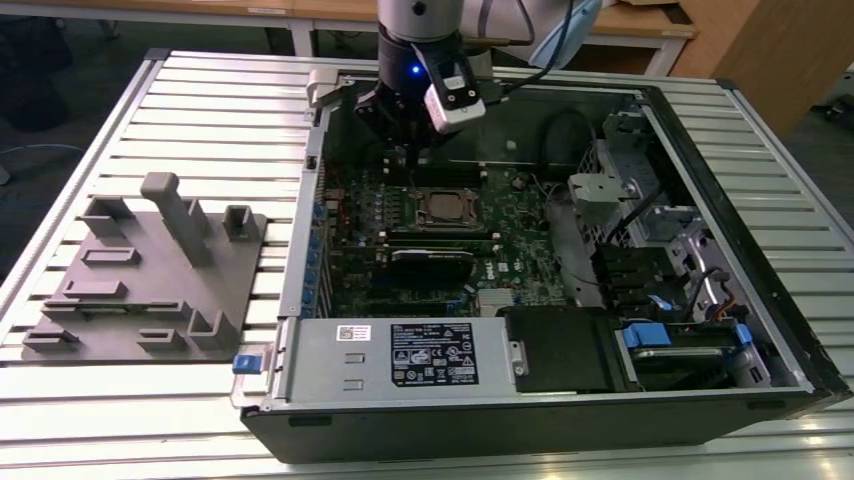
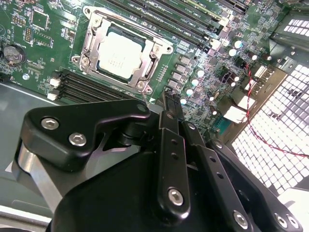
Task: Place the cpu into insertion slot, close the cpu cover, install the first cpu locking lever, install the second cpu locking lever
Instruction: 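Install the first cpu locking lever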
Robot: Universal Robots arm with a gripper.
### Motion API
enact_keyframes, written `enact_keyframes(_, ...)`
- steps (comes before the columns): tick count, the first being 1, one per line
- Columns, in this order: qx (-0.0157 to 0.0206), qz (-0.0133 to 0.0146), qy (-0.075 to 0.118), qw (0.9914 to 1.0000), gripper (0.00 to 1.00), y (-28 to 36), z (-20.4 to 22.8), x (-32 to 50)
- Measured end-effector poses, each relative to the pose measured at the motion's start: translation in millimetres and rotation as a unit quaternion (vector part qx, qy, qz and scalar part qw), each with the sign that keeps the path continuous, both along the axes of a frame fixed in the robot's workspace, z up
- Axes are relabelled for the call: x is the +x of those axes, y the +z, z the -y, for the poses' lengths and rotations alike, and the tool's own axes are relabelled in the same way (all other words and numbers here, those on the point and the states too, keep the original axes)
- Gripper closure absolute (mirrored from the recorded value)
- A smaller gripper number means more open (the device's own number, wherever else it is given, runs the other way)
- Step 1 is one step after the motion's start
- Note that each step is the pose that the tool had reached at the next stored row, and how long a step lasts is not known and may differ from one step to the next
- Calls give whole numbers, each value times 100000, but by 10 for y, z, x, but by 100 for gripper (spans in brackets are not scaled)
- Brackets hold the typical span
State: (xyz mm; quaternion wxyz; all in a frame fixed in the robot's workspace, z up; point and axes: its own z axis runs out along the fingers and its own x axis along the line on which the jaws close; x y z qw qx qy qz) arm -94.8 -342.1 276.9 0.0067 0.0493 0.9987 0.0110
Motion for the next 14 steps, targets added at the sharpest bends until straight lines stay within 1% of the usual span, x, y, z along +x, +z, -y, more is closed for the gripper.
enact_keyframes(4, 4, 12, -2, 100000, 90, -5, 0, -52)
enact_keyframes(8, -1, 5, 0, 100000, 90, -7, 0, -60)
enact_keyframes(9, 70, -7, -1, 100000, 90, -6, 1, -61)
enact_keyframes(10, 381, 4, -4, 99999, 90, -7, 1, -61)
enact_keyframes(12, 1453, 11, -8, 99989, 90, -9, 5, -61)
enact_keyframes(13, 1808, 8, -6, 99984, 90, -9, 7, -61)
enact_keyframes(14, 1899, 7, -9, 99982, 90, -11, 9, -63)
